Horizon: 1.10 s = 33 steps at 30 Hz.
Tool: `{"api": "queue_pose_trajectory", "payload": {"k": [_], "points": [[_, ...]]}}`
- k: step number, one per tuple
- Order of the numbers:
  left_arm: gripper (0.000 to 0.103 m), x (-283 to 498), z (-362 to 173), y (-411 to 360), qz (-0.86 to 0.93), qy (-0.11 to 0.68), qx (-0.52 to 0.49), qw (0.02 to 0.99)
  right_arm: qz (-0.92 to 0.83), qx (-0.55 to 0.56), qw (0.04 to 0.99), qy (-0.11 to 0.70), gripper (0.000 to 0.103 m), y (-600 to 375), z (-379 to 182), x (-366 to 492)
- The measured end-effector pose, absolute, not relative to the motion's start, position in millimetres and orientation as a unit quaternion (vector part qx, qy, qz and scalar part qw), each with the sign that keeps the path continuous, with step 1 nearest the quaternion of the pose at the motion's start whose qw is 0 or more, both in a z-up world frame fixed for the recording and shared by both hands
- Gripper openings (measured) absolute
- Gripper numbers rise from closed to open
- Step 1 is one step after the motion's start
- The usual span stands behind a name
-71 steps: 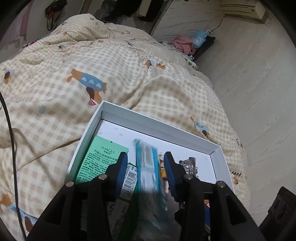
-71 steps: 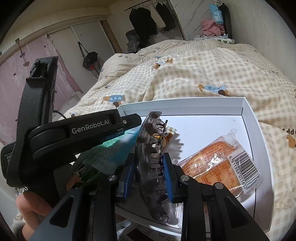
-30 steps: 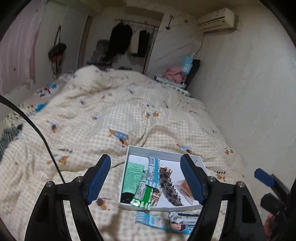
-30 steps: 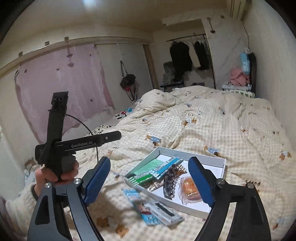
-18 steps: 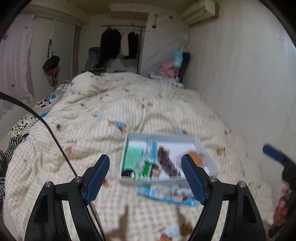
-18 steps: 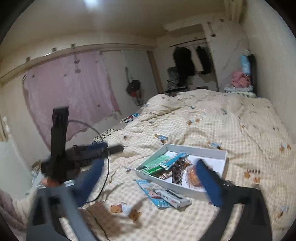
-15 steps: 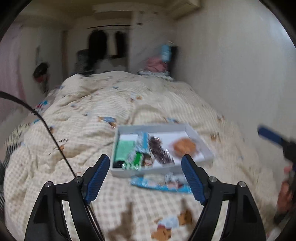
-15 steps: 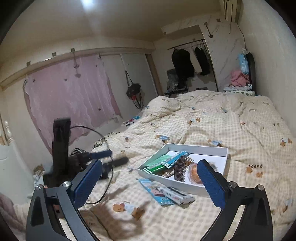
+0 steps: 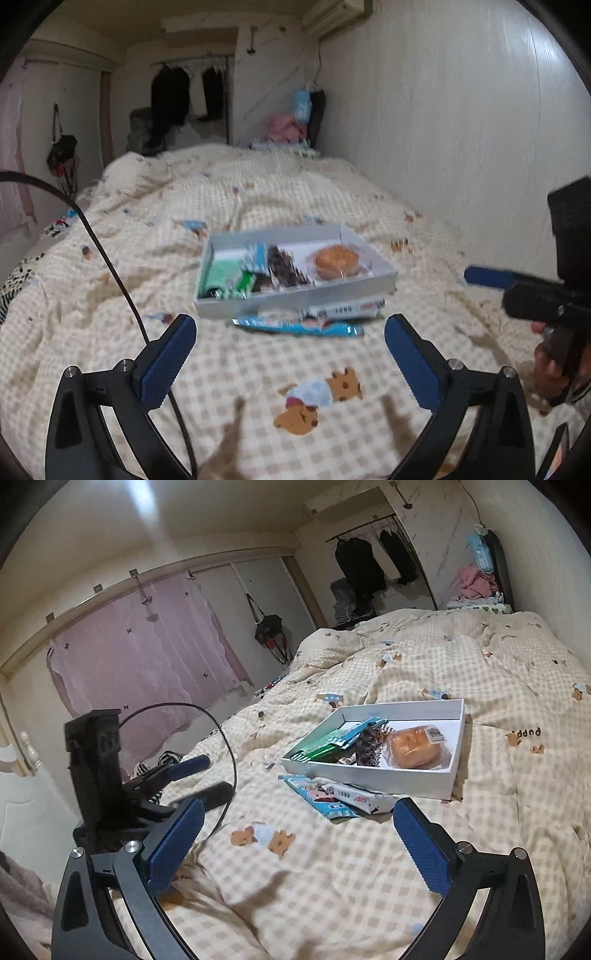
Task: Organize objects
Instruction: 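Lift both tools up and back away from the white box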
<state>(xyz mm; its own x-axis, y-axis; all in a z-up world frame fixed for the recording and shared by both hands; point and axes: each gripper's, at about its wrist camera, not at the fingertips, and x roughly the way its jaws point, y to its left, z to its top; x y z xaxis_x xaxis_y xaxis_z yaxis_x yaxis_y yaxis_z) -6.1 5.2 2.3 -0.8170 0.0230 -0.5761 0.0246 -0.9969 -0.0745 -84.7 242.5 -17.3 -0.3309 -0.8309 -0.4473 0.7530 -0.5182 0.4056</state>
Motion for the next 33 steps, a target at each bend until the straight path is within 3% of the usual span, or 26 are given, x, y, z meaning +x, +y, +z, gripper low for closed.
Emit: {"api": "queue_pose_trajectory", "payload": {"k": [8,25,33], "points": [[0.102,-29,-39,4,-0.914,0.047,0.404,0.008,-0.824,0.308,0.467,-0.084,0.103,251,-30,-88],[0.102,-32,-48,0,-0.905,0.06,0.421,0.01,-0.816,0.353,0.444,-0.109,0.103,251,-67,-93],[0.1,-52,-38,17,-0.897,0.014,0.437,-0.073,-0.815,0.36,0.439,-0.116,0.103,253,-70,-96]]}}
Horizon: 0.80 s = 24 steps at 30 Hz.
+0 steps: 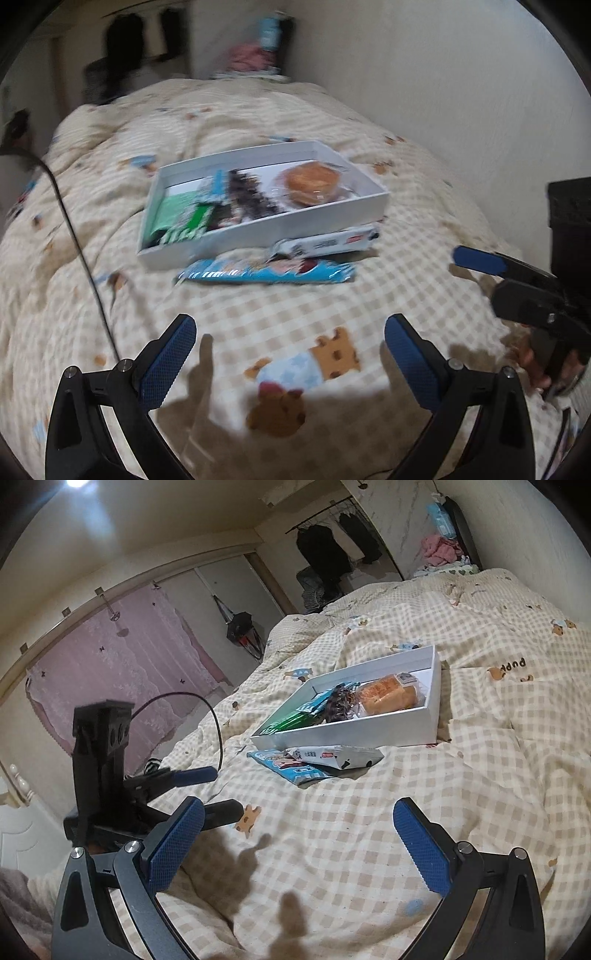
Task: Organize objects
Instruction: 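Lift both tools up and back away from the white box, then move the open left tool down to the blue cartoon-face candy packet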
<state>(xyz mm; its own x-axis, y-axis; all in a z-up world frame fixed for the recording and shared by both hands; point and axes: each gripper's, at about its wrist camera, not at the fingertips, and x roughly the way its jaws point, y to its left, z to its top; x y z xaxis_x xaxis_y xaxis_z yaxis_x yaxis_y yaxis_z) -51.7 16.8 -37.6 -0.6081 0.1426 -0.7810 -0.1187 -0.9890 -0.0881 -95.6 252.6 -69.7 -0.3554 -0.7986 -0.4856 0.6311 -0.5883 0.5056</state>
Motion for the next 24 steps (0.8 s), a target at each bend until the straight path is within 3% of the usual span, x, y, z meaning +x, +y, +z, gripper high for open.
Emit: {"api": "queue_pose_trajectory", "payload": {"k": [3,7,8,13,17,18,19,20,24], "points": [[0.087,-64,-34,24,0.891,0.055,-0.444,0.079,-0.813,0.364,0.437,-0.126,0.103,256,-72,-98],[0.049,-80,-43,31,0.882,0.167,-0.435,0.069,-0.806,0.371,0.444,-0.127,0.103,254,-74,-100],[0.044,-85,-49,33,0.874,0.188,-0.441,0.071,-0.804,0.373,0.445,-0.125,0.103,252,-75,-101],[0.044,-99,-66,38,0.859,0.232,-0.447,0.088,-0.801,0.377,0.448,-0.123,0.103,251,-76,-101],[0.049,-105,-78,44,0.846,0.27,-0.452,0.086,-0.8,0.379,0.449,-0.124,0.103,251,-77,-100],[0.046,-107,-81,44,0.844,0.266,-0.458,0.086,-0.8,0.379,0.449,-0.124,0.103,252,-77,-100],[0.032,-108,-81,44,0.843,0.253,-0.465,0.096,-0.8,0.379,0.449,-0.124,0.103,252,-77,-100],[0.026,-107,-81,44,0.84,0.243,-0.473,0.114,-0.8,0.379,0.449,-0.124,0.103,252,-77,-100],[0.02,-95,-73,47,0.831,0.273,-0.469,0.125,-0.797,0.381,0.45,-0.13,0.103,253,-78,-102]]}}
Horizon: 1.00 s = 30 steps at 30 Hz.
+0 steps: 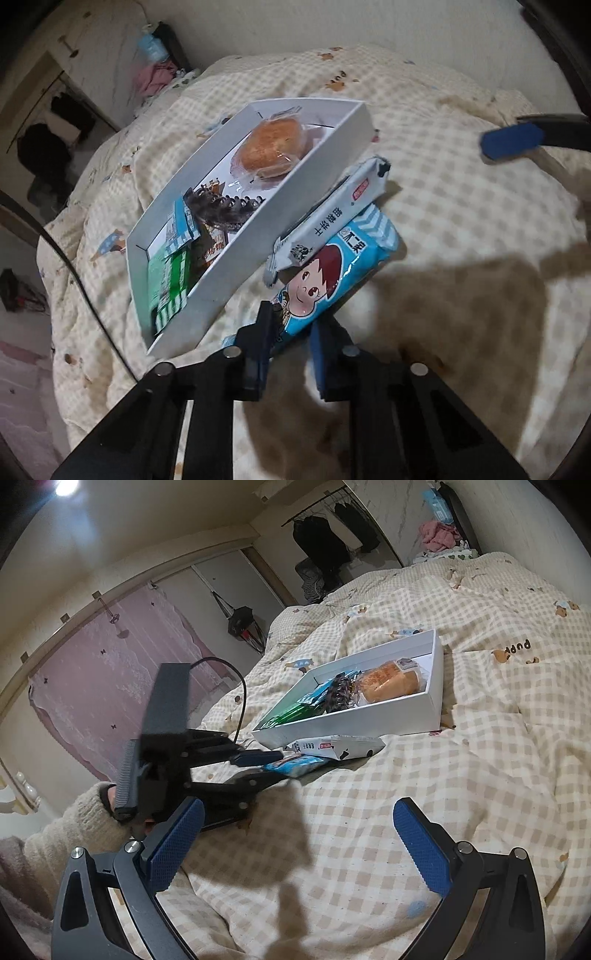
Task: Organize objects
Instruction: 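Move the open left tool down to the blue cartoon-face candy packet, then close the left tool on the blue candy packet and lift it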
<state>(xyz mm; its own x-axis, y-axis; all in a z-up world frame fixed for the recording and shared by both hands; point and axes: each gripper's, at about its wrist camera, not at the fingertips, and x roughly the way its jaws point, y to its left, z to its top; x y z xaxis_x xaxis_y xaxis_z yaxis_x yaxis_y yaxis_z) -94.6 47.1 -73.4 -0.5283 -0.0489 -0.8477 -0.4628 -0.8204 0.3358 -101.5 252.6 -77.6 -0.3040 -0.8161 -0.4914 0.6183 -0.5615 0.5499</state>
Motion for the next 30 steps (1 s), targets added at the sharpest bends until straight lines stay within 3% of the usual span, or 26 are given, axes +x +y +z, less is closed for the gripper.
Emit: {"api": "queue_pose_trajectory", "payload": {"k": [5,13,18,20,22,30], "points": [[0.016,-75,-45,40,0.834,0.25,-0.476,0.125,-0.791,0.387,0.452,-0.142,0.103,255,-80,-105],[0.017,-34,-32,78,0.805,0.318,-0.47,0.174,-0.791,0.388,0.451,-0.143,0.103,255,-81,-106],[0.03,-35,-32,85,0.79,0.299,-0.487,0.223,-0.791,0.388,0.45,-0.144,0.103,255,-81,-106],[0.059,-36,-31,85,0.786,0.294,-0.488,0.241,-0.791,0.388,0.45,-0.144,0.103,255,-81,-107],[0.071,-37,-35,89,0.779,0.323,-0.483,0.236,-0.79,0.389,0.451,-0.145,0.103,255,-82,-107],[0.074,-57,-50,104,0.729,0.34,-0.504,0.314,-0.789,0.391,0.45,-0.148,0.103,257,-83,-107]]}}
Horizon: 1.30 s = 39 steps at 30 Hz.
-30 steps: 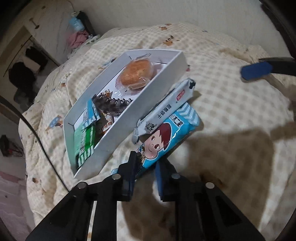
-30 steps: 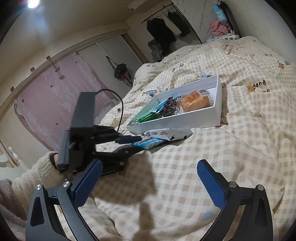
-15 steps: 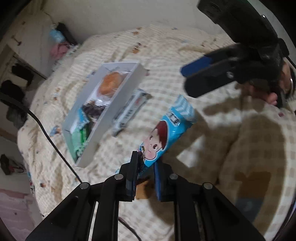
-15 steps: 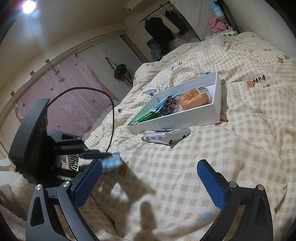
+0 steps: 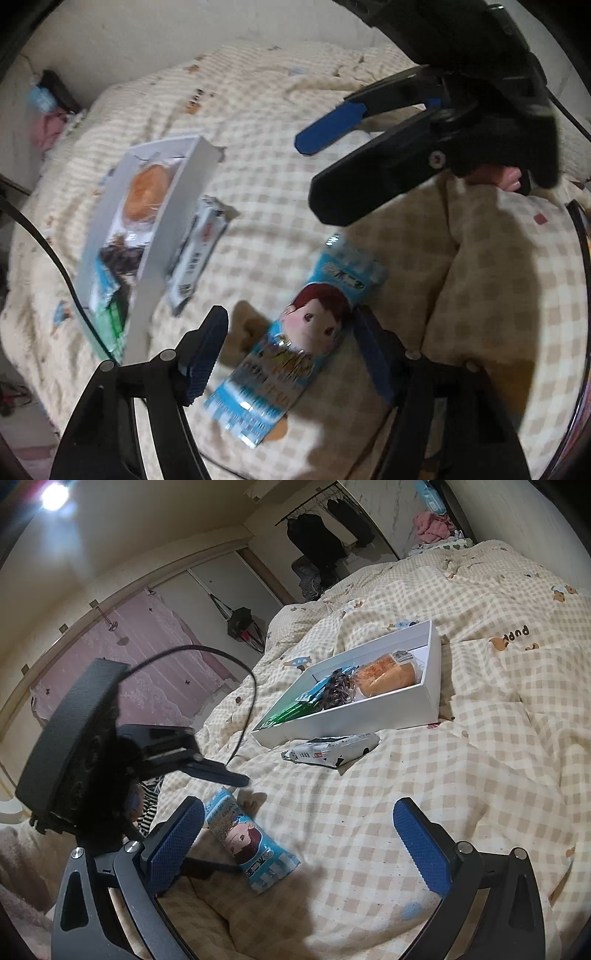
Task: Organize objects
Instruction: 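Close the left tool on the blue candy packet and lift it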
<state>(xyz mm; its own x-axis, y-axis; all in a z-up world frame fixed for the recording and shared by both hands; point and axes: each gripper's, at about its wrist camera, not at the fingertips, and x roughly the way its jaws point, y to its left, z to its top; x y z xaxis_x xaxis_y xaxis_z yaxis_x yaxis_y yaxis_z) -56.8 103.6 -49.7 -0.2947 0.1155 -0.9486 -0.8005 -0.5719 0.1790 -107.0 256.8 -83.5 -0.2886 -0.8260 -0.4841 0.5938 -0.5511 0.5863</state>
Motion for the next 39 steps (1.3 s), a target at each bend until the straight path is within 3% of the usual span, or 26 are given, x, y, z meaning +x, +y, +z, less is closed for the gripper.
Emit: {"api": "queue_pose_trajectory", "payload": {"k": [7,9,11,14,19,31,39], "points": [[0.072,-66,-63,107,0.727,0.321,-0.516,0.32,-0.787,0.394,0.45,-0.152,0.103,258,-84,-108],[0.065,-67,-63,107,0.727,0.318,-0.518,0.319,-0.787,0.394,0.45,-0.152,0.103,258,-84,-108],[0.049,-64,-61,109,0.738,0.322,-0.504,0.311,-0.787,0.395,0.45,-0.152,0.103,258,-85,-108],[0.042,-63,-58,108,0.76,0.303,-0.494,0.294,-0.786,0.396,0.449,-0.153,0.103,257,-85,-109],[0.04,-79,-56,91,0.791,0.238,-0.511,0.237,-0.786,0.398,0.448,-0.155,0.103,258,-85,-110],[0.036,-108,-48,3,0.779,-0.031,-0.624,0.06,-0.782,0.403,0.447,-0.161,0.103,260,-87,-111],[0.036,-106,-49,-14,0.819,0.0,-0.574,0.005,-0.781,0.405,0.447,-0.164,0.103,261,-87,-112]]}}
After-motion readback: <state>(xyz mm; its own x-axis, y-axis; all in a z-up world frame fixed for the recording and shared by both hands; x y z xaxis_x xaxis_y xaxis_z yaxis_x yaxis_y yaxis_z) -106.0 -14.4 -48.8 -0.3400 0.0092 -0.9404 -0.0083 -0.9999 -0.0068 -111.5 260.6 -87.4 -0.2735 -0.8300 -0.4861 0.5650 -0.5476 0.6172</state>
